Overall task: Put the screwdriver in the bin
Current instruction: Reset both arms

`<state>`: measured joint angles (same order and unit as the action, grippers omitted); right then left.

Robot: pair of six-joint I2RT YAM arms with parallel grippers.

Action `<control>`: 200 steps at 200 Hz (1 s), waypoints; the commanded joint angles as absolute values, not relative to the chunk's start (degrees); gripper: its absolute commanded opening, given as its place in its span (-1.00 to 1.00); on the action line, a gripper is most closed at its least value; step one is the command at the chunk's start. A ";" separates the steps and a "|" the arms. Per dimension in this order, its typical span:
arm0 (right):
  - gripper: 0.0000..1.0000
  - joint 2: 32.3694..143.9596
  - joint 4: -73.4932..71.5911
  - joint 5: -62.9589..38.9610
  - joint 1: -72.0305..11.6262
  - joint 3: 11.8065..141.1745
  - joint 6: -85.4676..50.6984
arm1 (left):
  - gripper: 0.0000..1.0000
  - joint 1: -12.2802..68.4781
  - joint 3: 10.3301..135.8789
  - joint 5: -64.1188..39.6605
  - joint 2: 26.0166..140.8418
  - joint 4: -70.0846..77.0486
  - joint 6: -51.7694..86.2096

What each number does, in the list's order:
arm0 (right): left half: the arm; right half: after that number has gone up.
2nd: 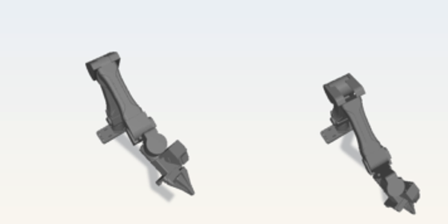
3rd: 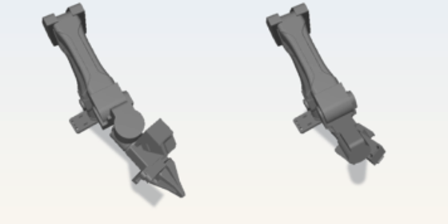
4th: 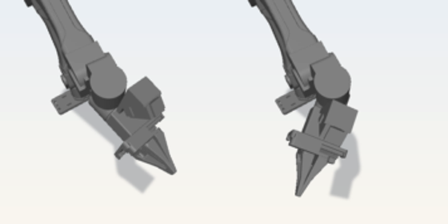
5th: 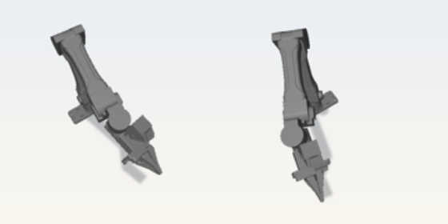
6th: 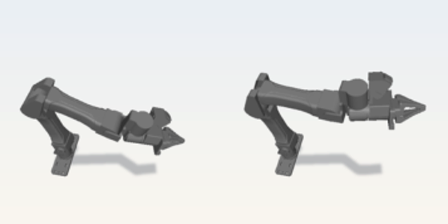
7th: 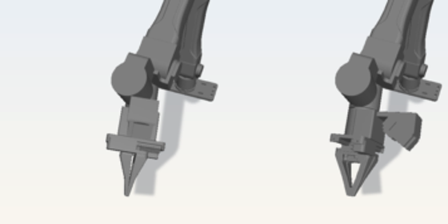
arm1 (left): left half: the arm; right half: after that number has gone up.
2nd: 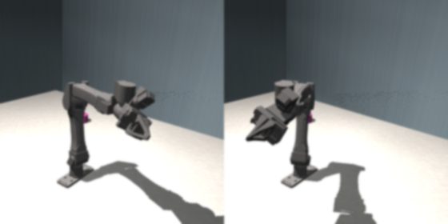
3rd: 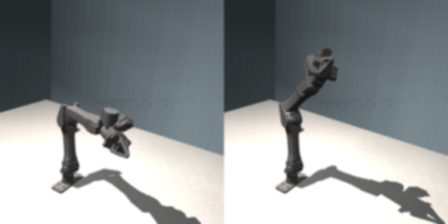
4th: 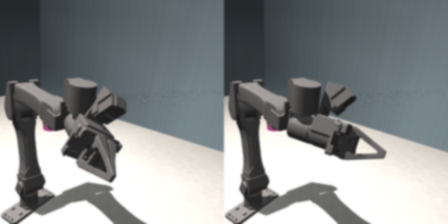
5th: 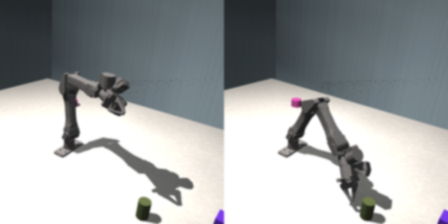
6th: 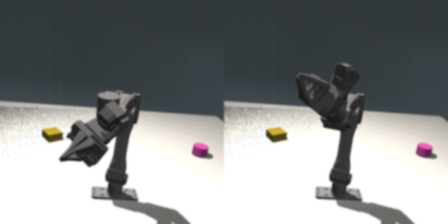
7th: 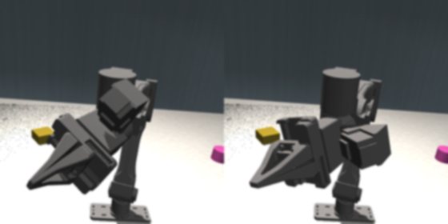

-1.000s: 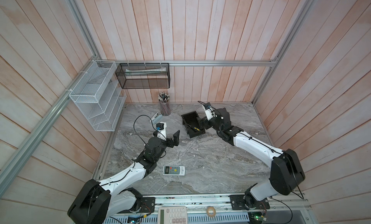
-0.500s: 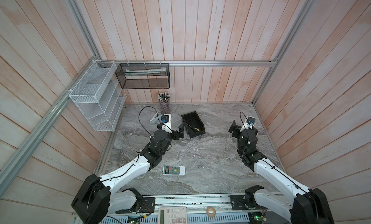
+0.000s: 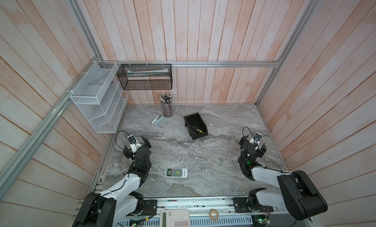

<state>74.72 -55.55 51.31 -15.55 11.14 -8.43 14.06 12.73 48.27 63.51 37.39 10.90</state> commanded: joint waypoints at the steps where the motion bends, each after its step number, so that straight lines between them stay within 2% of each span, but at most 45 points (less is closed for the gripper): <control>1: 0.96 78.18 -76.14 50.00 -16.11 7.31 -2.92 | 1.00 10.86 12.00 47.66 68.91 48.87 9.06; 25: 0.96 83.07 -93.05 47.26 -16.53 2.46 1.68 | 1.00 8.82 12.71 43.13 75.19 55.99 6.86; 42: 0.96 92.06 -107.18 47.37 -18.33 2.41 8.95 | 1.00 7.08 14.52 36.51 79.23 58.69 7.10; 60: 0.96 93.63 -104.78 46.25 -21.53 4.71 13.62 | 1.00 6.67 18.12 35.56 86.51 61.97 3.96; 72: 0.96 93.78 -106.11 46.28 -21.48 4.11 13.54 | 1.00 7.44 22.53 33.12 87.12 52.62 3.07; 77: 0.96 93.47 -105.65 45.88 -21.34 4.02 13.01 | 1.00 7.38 22.96 32.44 87.85 53.35 2.06; 105: 0.96 89.73 -98.58 39.99 -17.69 3.85 8.20 | 1.00 7.15 22.46 29.50 87.71 54.34 1.29; 140: 0.96 87.09 -86.00 23.44 -8.72 5.71 -0.21 | 1.00 7.23 16.03 25.70 85.44 64.20 0.02; 148: 0.96 91.49 -90.78 24.10 -7.90 7.21 1.06 | 1.00 7.16 13.81 23.89 84.99 67.38 -0.29; 159: 0.95 87.62 -76.82 21.34 -7.41 10.36 -1.42 | 1.00 7.04 12.27 22.96 85.12 70.21 -0.64; 170: 0.95 89.68 -81.46 20.02 -6.33 10.40 -0.28 | 1.00 5.82 12.99 19.85 85.10 68.25 0.19; 181: 0.95 88.54 -76.41 20.02 -6.13 11.57 -1.92 | 1.00 2.39 15.20 12.37 86.52 62.96 2.56; 190: 0.96 89.17 -79.29 20.10 -6.01 10.85 -1.19 | 1.00 0.87 14.72 11.53 90.81 71.41 2.24; 200: 0.95 88.55 -76.88 19.45 -5.85 11.42 -1.89 | 1.00 0.36 16.23 10.33 87.57 61.98 3.68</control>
